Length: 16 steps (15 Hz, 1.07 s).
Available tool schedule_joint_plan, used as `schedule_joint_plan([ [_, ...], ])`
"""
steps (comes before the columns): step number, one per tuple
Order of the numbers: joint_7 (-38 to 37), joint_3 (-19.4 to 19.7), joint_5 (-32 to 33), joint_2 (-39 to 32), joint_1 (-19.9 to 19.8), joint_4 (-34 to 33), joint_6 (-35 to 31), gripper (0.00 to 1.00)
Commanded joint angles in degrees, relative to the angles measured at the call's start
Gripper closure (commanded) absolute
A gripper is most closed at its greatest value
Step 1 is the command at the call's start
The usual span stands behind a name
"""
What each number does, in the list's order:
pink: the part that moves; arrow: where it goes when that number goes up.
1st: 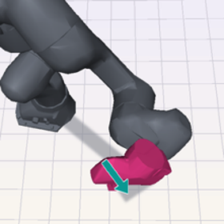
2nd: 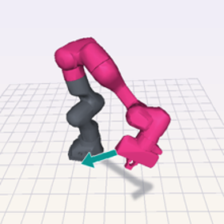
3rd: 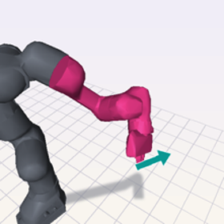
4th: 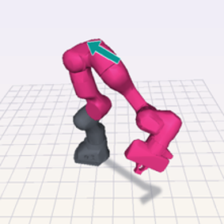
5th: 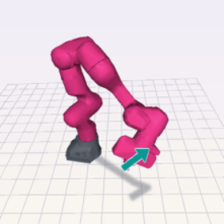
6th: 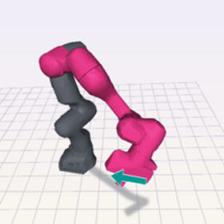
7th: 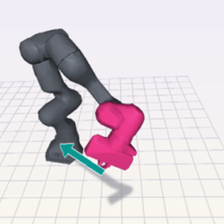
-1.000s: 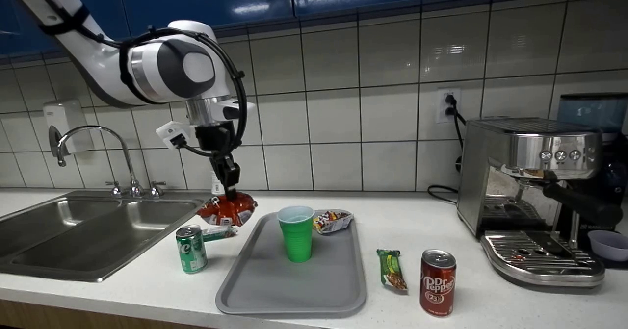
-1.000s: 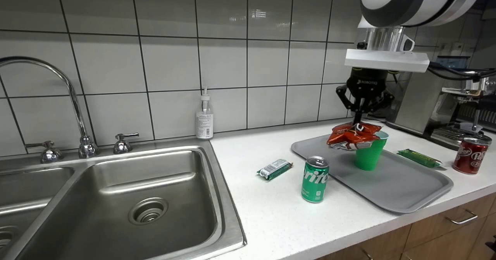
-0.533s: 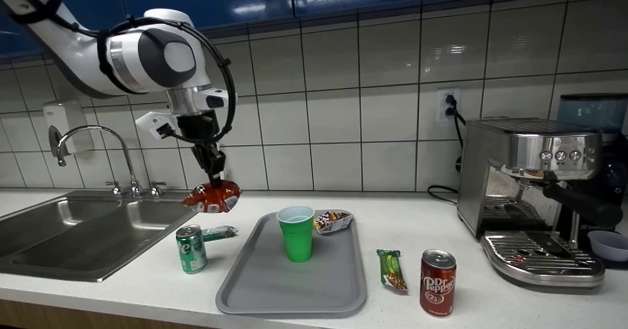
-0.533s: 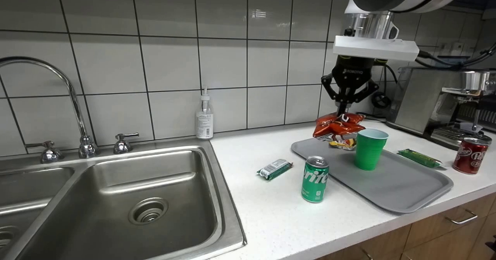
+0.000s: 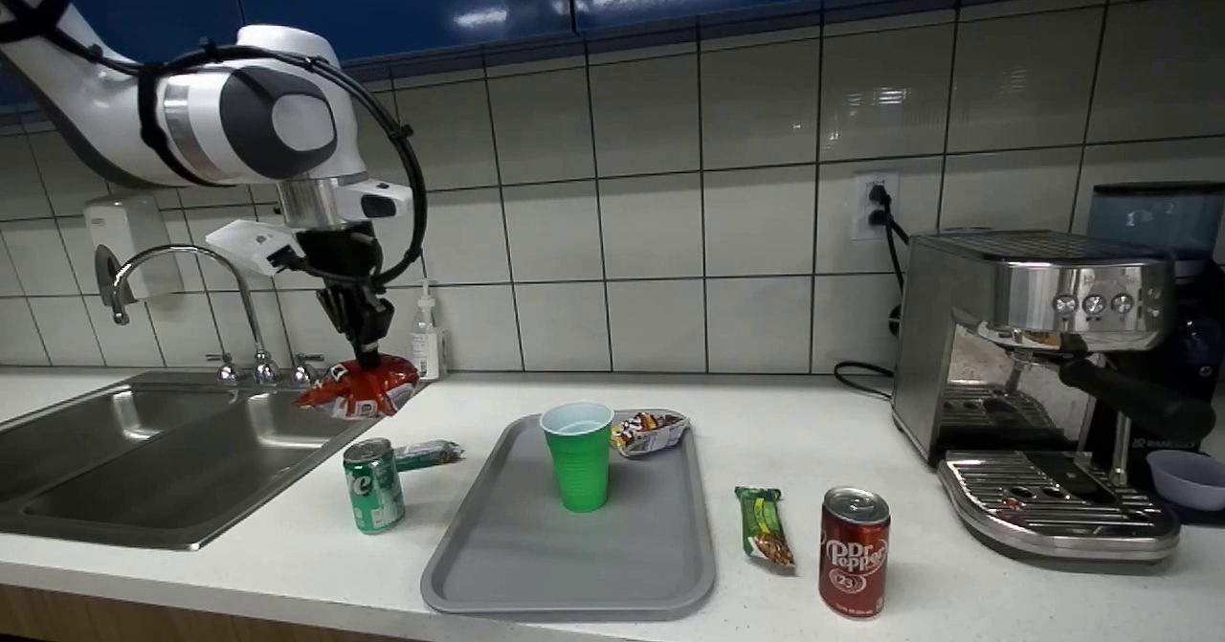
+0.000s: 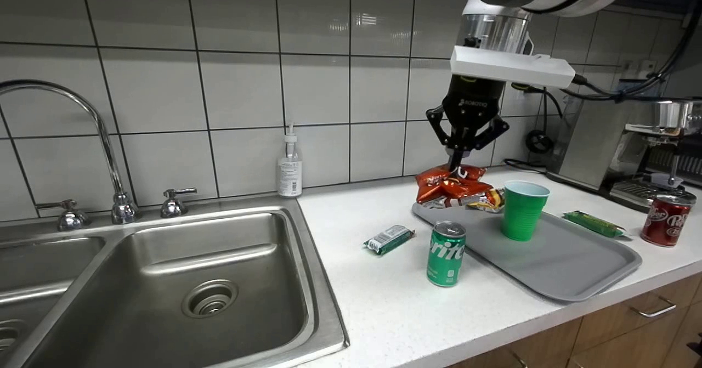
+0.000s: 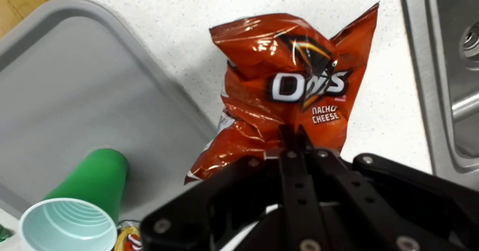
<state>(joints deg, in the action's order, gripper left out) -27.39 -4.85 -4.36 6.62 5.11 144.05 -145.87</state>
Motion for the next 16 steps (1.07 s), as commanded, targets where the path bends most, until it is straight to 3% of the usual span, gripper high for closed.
schedule_joint_plan([
  [1, 4.18, -1.47, -2.94, -1.54, 1.24, -0.63, -0.38, 1.00],
  [16, 11.64, -5.39, -7.55, -11.74, 5.63, -3.80, -4.00, 1.00],
])
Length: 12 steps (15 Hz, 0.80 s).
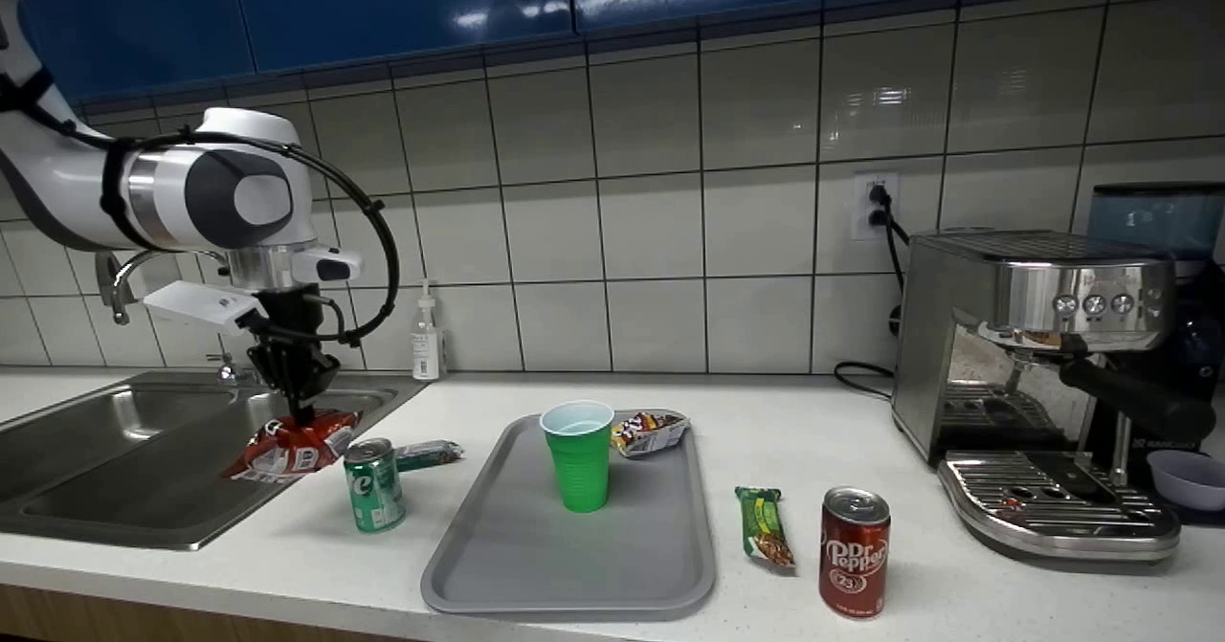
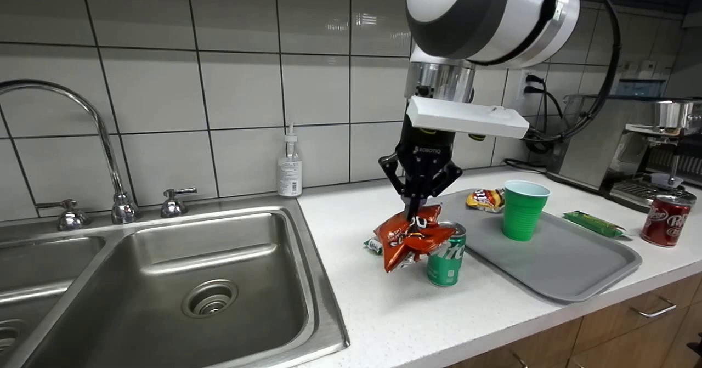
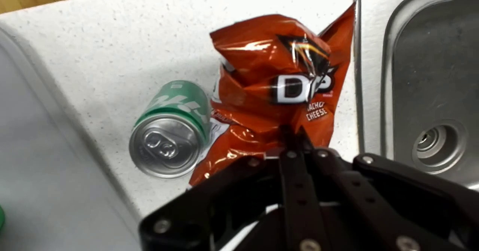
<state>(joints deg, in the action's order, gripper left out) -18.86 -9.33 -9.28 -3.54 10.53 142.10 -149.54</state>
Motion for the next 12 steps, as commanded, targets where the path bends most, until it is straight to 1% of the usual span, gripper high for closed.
schedule_joint_plan([
  [1, 3.52, -1.14, -3.06, -1.94, 0.34, -2.12, -0.51, 1.00],
  [12, 5.49, -2.40, -4.89, -10.42, 0.45, -5.40, -2.80, 1.00],
])
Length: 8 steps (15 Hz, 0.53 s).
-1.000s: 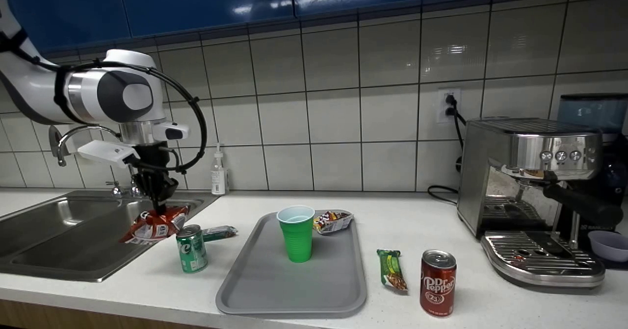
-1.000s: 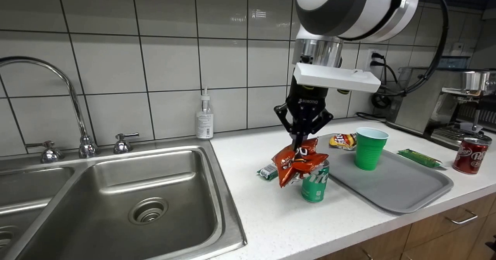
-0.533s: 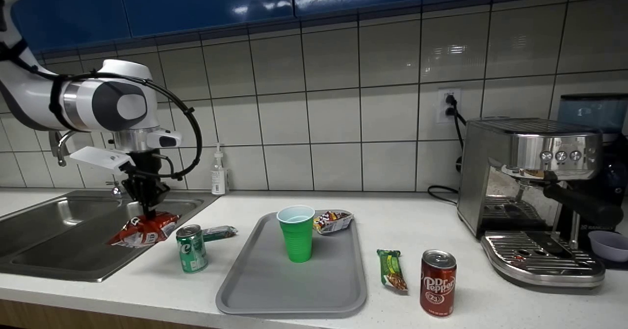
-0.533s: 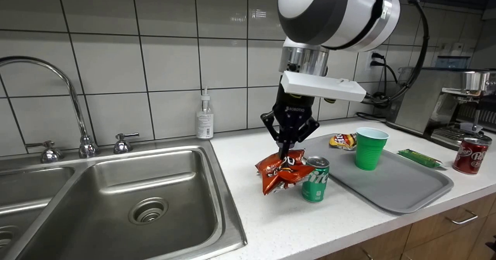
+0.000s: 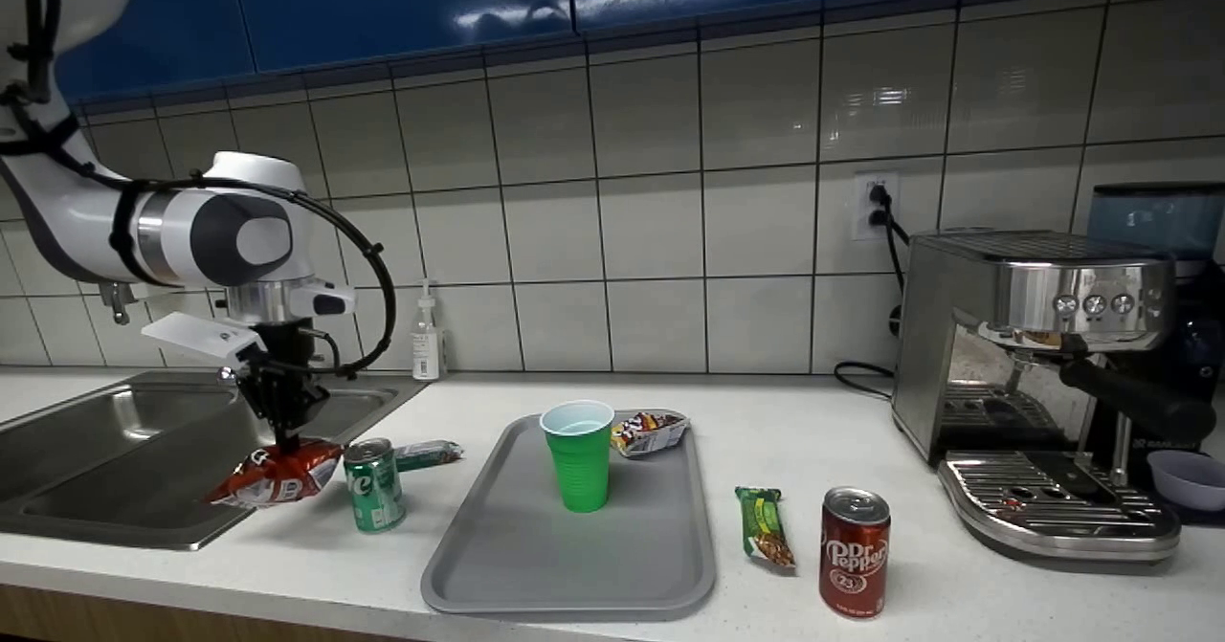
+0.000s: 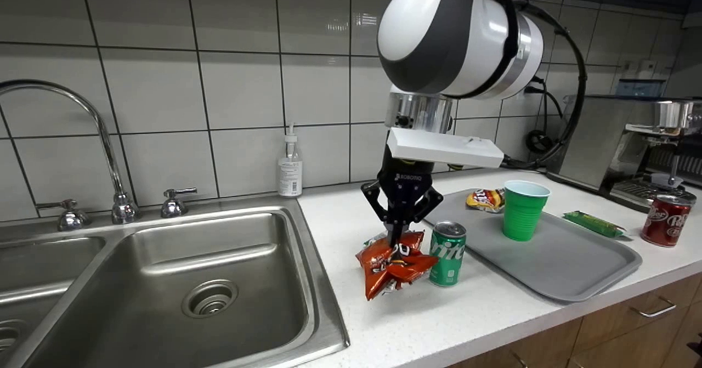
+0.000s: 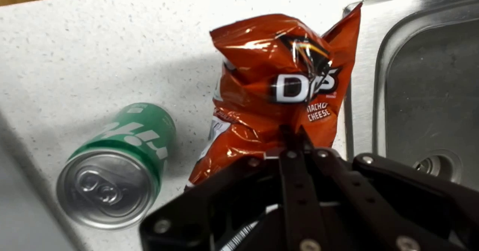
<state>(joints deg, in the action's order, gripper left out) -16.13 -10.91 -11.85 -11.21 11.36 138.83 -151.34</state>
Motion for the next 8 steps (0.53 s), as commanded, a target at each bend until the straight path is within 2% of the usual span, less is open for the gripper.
schedule_joint_plan([
  [1, 3.41, -1.07, -2.81, -3.44, -0.49, -2.39, -1.59, 1.00],
  [4, 4.85, -1.75, -3.97, -4.91, -0.66, -3.25, -1.98, 1.00],
  [5, 4.84, -1.71, -3.91, -5.15, -0.63, -3.41, -1.64, 0.74],
  [6, 4.77, -1.71, -4.07, -5.42, -0.67, -3.56, -1.38, 0.73],
  [8, 4.92, -1.65, -3.95, -5.27, -0.80, -3.53, -0.99, 0.60],
])
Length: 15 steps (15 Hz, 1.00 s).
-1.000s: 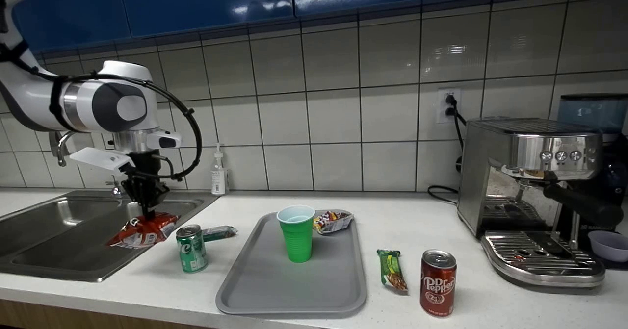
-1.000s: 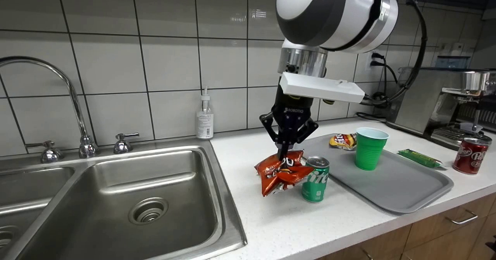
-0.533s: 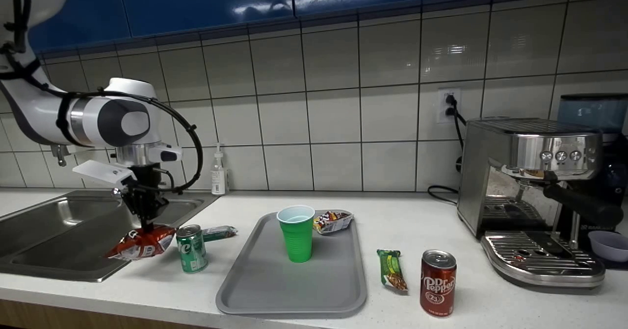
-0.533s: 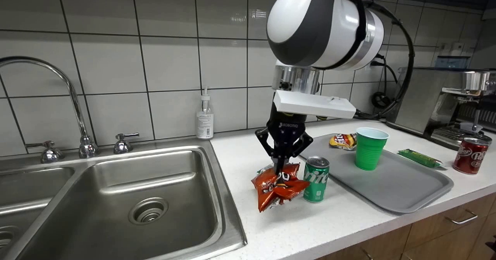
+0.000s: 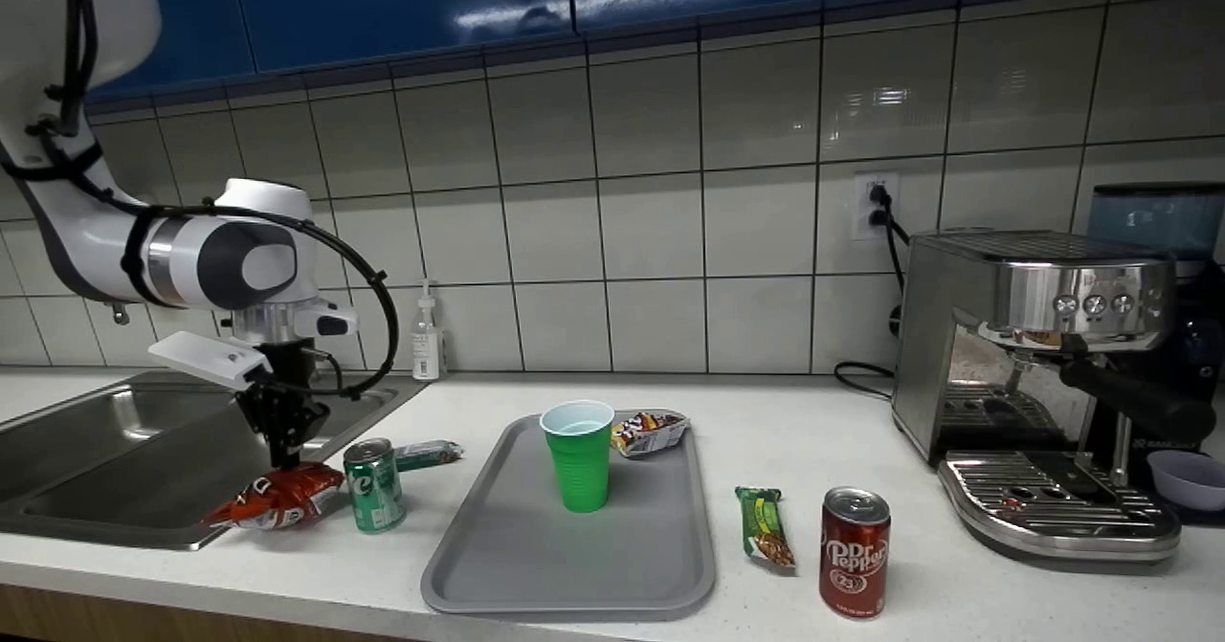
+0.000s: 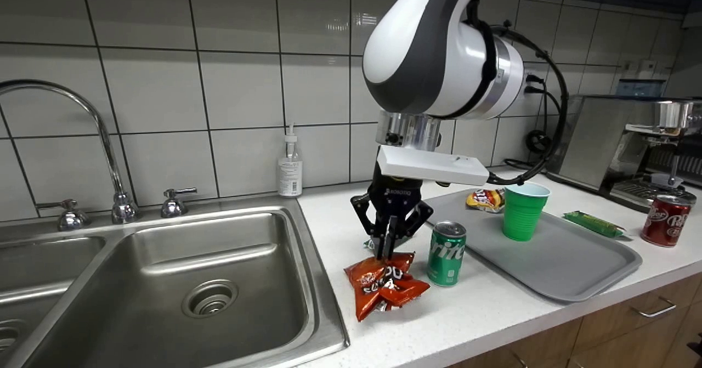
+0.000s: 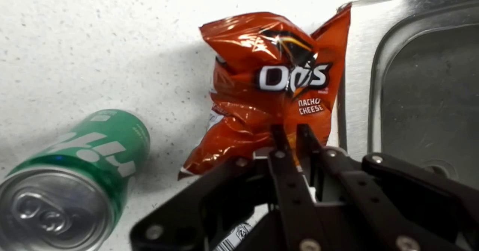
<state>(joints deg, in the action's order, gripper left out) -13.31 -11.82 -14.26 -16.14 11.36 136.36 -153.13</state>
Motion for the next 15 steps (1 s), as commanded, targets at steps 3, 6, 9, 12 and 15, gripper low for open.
schedule_joint_plan([
  [3, 1.89, -0.36, -0.97, 1.11, -0.85, -0.87, 1.19, 0.37],
  [6, 2.38, -0.39, -1.57, 2.47, -1.50, -1.60, 1.42, 0.15],
  [9, 2.56, -0.27, -2.01, 3.61, -2.10, -2.86, 1.33, 0.00],
  [12, 2.69, 0.54, -1.35, 4.46, -2.51, -3.70, 0.37, 0.00],
  [15, 2.20, 2.18, 0.00, 4.54, -2.72, -4.31, -0.53, 0.00],
])
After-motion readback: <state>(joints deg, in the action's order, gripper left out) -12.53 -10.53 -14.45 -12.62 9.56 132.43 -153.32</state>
